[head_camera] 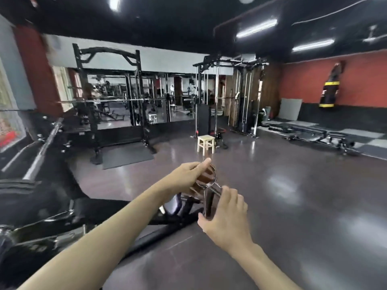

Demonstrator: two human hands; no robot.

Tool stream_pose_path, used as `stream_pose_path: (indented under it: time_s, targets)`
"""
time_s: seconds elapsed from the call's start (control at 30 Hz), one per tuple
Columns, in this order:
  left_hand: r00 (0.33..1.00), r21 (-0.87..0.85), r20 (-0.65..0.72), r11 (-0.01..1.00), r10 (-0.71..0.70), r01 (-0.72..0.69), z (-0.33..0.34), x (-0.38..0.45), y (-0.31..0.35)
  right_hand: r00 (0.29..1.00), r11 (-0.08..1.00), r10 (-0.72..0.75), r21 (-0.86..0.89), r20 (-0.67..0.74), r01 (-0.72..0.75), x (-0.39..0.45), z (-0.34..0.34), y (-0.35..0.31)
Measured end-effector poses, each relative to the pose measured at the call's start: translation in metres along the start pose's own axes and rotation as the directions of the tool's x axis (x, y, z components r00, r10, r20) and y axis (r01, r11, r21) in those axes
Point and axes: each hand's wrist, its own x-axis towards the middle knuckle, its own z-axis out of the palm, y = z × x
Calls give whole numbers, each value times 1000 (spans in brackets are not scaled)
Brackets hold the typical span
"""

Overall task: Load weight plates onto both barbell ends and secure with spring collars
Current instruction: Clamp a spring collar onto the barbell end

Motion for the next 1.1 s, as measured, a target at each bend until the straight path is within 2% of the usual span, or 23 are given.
stream_pose_path:
  time_s: [0.17, 0.33, 0.67, 1.0, 1.1]
  targets:
    - [997, -110, -42, 992, -72, 67, 59, 116, -27, 997, 1000, 18, -25, 81, -16, 71, 16, 80]
    - [989, -248, -76, 963, -131, 108, 90, 254, -43, 987, 996, 32, -82, 157, -19, 182, 38, 150]
    - [989, -301, -66, 948, -132, 106, 143, 514, -41, 960, 989, 58, -146, 273, -19, 404, 97, 288]
    - [969, -449, -195, 892, -153, 50, 192, 805, -47, 980, 959, 86, 252, 177, -130, 672, 156, 446]
    - [957, -384, -266, 923, -119, 8, 205, 879, -26, 983, 941, 61, 318, 172, -114, 756, 169, 474]
